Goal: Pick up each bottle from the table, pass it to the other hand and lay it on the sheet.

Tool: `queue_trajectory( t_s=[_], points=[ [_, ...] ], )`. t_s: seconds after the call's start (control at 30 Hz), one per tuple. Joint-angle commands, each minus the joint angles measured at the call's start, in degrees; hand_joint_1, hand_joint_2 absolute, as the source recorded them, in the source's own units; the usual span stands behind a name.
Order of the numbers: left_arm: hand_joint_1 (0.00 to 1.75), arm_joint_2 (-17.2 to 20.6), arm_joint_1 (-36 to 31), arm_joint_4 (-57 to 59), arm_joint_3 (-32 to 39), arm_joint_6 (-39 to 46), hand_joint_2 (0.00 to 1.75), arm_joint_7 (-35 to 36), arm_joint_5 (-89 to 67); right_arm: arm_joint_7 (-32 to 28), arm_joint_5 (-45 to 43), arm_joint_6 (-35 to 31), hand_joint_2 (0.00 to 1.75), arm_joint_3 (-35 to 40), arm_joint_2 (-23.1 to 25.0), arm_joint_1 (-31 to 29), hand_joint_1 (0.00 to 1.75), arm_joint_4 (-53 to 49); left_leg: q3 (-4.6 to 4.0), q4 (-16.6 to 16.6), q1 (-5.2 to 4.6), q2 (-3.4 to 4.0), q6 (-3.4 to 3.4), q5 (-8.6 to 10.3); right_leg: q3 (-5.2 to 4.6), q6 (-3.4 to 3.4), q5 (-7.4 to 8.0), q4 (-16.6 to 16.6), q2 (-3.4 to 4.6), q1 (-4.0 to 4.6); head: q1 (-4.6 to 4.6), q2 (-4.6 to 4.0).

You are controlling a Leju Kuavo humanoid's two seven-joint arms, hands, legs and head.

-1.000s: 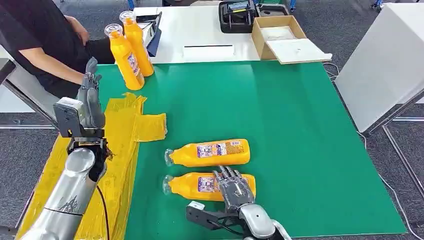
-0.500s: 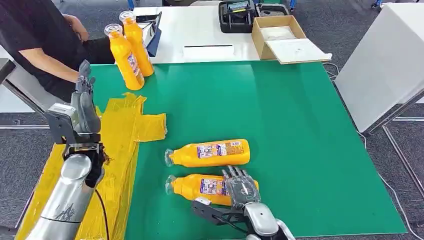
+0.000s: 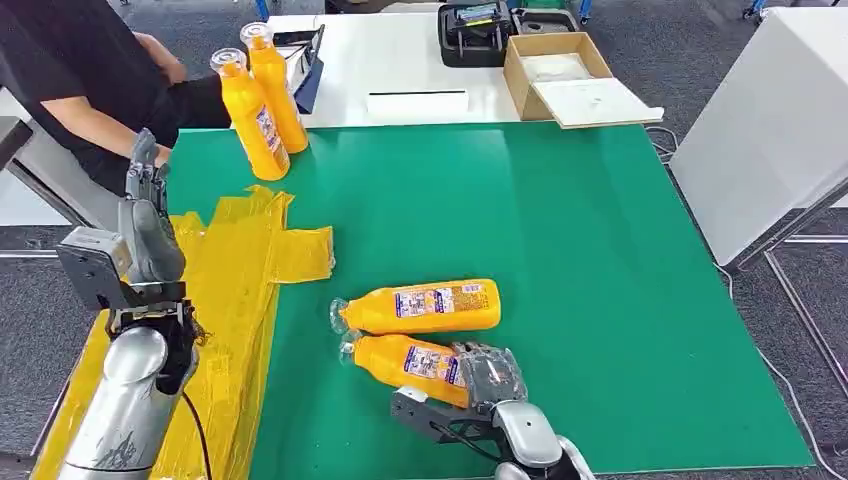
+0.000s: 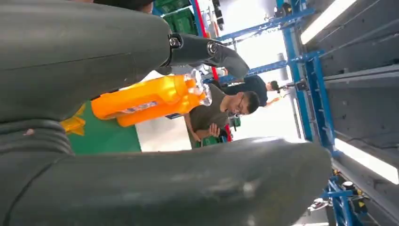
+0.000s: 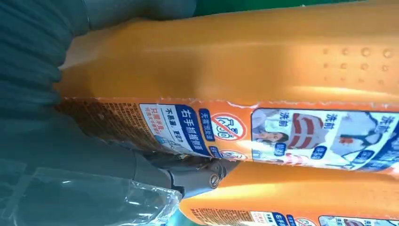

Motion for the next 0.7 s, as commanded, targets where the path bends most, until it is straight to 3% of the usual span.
queue_trajectory(
  t_s=[0.03, 0.37, 0.53, 0.67, 0.7],
  points=[
    [0.0, -0.5, -0.6, 0.1, 1.1, -0.3, 0.0, 0.5, -0.1, -0.1, -0.2, 0.8, 1.75, -0.9, -0.4, 1.6, 1.75, 1.0, 0.31, 0.0, 0.02, -0.09, -0.14, -0.1, 0.36, -0.02, -0.13, 0.0, -0.27, 0.05, 0.0, 0.0],
    [0.0, -0.1, -0.8, 0.9, 1.2, -0.7, 0.0, 1.1, -0.3, -0.8, -1.9, 1.3, 1.75, -2.3, -0.2, 2.1, 1.75, -2.0, 0.15, 0.0, 0.01, -0.07, -0.09, -0.04, 0.18, 0.0, -0.06, 0.0, -0.18, 0.02, 0.0, 0.0],
    [0.0, 0.0, -3.4, 5.6, 0.4, -4.4, 0.0, 2.4, 1.9, -6.7, -15.2, 4.8, 1.75, -5.1, -2.5, 0.2, 1.75, -11.1, 0.24, 0.0, -0.02, -0.09, -0.13, -0.09, 0.28, 0.0, -0.13, 0.0, -0.27, 0.01, 0.02, 0.0],
    [0.0, 0.2, -4.7, 7.5, -0.2, -9.0, 0.0, 3.3, 4.3, -7.7, -20.3, 4.1, 1.75, -7.4, -5.6, -2.5, 1.75, -22.0, 0.04, 0.1, -0.05, -0.12, -0.1, -0.04, 0.06, 0.02, -0.1, 0.1, -0.27, -0.03, 0.0, 0.0],
    [0.0, 0.1, -5.5, 8.3, -0.3, -11.2, 1.75, 4.0, 5.9, -8.8, -21.8, 2.9, 1.75, -8.1, -5.8, -4.0, 1.75, -25.0, 0.08, 0.1, -0.06, -0.12, -0.11, -0.05, 0.11, 0.02, -0.12, 0.1, -0.3, -0.04, 0.0, 0.0]
  ],
)
